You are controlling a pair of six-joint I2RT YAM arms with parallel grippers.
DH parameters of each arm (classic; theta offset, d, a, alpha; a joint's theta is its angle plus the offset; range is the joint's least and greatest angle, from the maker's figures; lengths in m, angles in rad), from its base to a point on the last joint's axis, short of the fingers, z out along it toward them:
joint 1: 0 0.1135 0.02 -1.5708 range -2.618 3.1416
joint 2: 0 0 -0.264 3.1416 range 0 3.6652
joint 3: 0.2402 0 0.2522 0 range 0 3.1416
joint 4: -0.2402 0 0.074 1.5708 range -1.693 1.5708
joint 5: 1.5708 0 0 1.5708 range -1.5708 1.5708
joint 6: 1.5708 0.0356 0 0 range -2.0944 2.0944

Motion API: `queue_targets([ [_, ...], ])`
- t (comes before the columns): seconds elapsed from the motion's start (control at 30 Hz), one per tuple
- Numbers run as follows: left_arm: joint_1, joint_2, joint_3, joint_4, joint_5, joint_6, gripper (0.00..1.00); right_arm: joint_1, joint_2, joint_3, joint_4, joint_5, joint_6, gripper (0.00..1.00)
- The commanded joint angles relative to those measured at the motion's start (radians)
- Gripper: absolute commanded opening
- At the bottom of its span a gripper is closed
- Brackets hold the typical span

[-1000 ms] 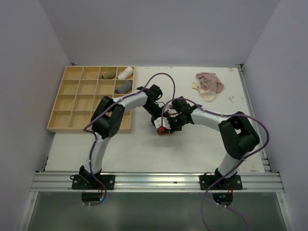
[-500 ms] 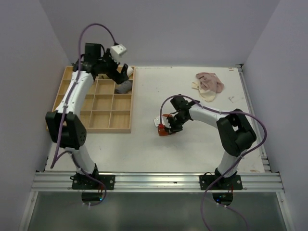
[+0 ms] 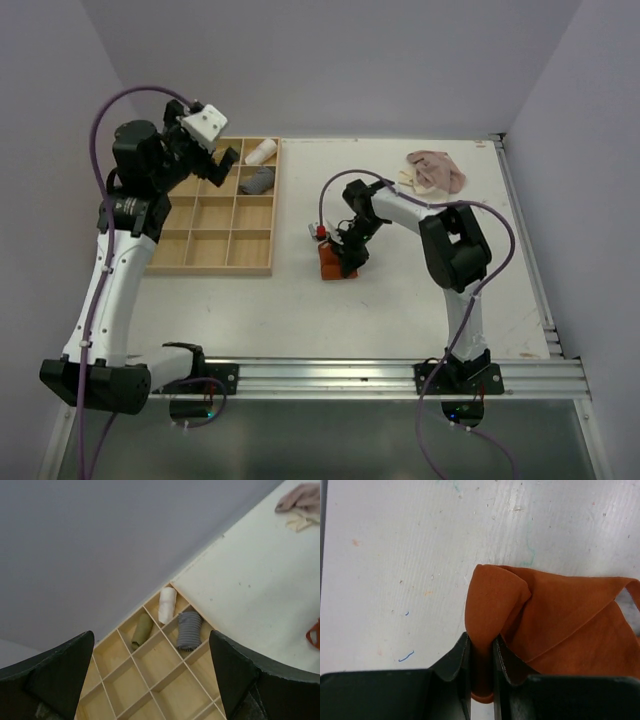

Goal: Roll the underwear

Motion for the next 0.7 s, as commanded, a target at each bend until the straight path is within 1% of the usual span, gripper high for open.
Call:
queue_targets([
  [0.0,-0.084,-0.064,-0.194,-0.09,0.008,0.162,1.0,-0.038,0.087,0.044,-0.18,-0.076,0.001,0.0],
  [0.03,-0.147,-0.116,-0.308,-0.08,-0.033,0.187,0.99,-0.044,0.107,0.056,-0.193,-0.089,0.0,0.0],
  [0.07,-0.204,-0.139,-0.361,-0.052,-0.058,0.209,0.97,-0.058,0.114,0.073,-0.206,-0.099,0.0,0.0],
  [0.1,-0.308,-0.158,-0.413,-0.031,-0.066,0.227,0.96,-0.064,0.128,0.101,-0.226,-0.115,0.009,0.0],
  [0.13,-0.358,-0.173,-0.501,-0.009,-0.075,0.231,0.95,-0.069,0.143,0.122,-0.251,-0.124,0.01,0.0],
  [0.17,-0.401,-0.17,-0.533,0.03,-0.073,0.232,0.94,-0.073,0.186,0.147,-0.28,-0.13,-0.003,0.0],
  [0.2,-0.468,-0.146,-0.585,0.054,-0.069,0.216,0.9,-0.081,0.229,0.2,-0.335,-0.141,-0.011,0.0],
  [0.23,-0.496,-0.129,-0.606,0.073,-0.075,0.208,0.88,-0.084,0.229,0.228,-0.36,-0.145,-0.011,0.0],
  [0.27,-0.524,-0.109,-0.625,0.121,-0.093,0.205,0.85,-0.087,0.272,0.25,-0.38,-0.147,-0.019,0.0],
  [0.3,-0.583,-0.091,-0.642,0.146,-0.104,0.22,0.82,-0.087,0.285,0.283,-0.413,-0.148,-0.025,0.0],
  [0.33,-0.62,-0.049,-0.679,0.179,-0.118,0.229,0.8,-0.089,0.3,0.297,-0.427,-0.148,-0.028,0.01],
  [0.37,-0.649,-0.029,-0.693,0.266,-0.133,0.235,0.79,-0.089,0.306,0.306,-0.433,-0.147,-0.033,0.01],
  [0.4,-0.707,-0.005,-0.702,0.305,-0.159,0.243,0.79,-0.087,0.314,0.314,-0.44,-0.147,-0.034,0.01],
  [0.47,-0.754,0.09,-0.704,0.407,-0.191,0.241,0.78,-0.087,0.314,0.311,-0.438,-0.145,-0.033,0.01],
  [0.5,-0.783,0.122,-0.695,0.426,-0.201,0.237,0.77,-0.089,0.312,0.31,-0.438,-0.147,-0.034,0.01],
  [0.53,-0.792,0.184,-0.681,0.445,-0.202,0.234,0.74,-0.087,0.311,0.307,-0.432,-0.145,-0.033,0.01],
  [0.67,-0.818,0.288,-0.662,0.546,-0.216,0.234,0.7,-0.087,0.297,0.288,-0.414,-0.142,-0.023,0.01],
])
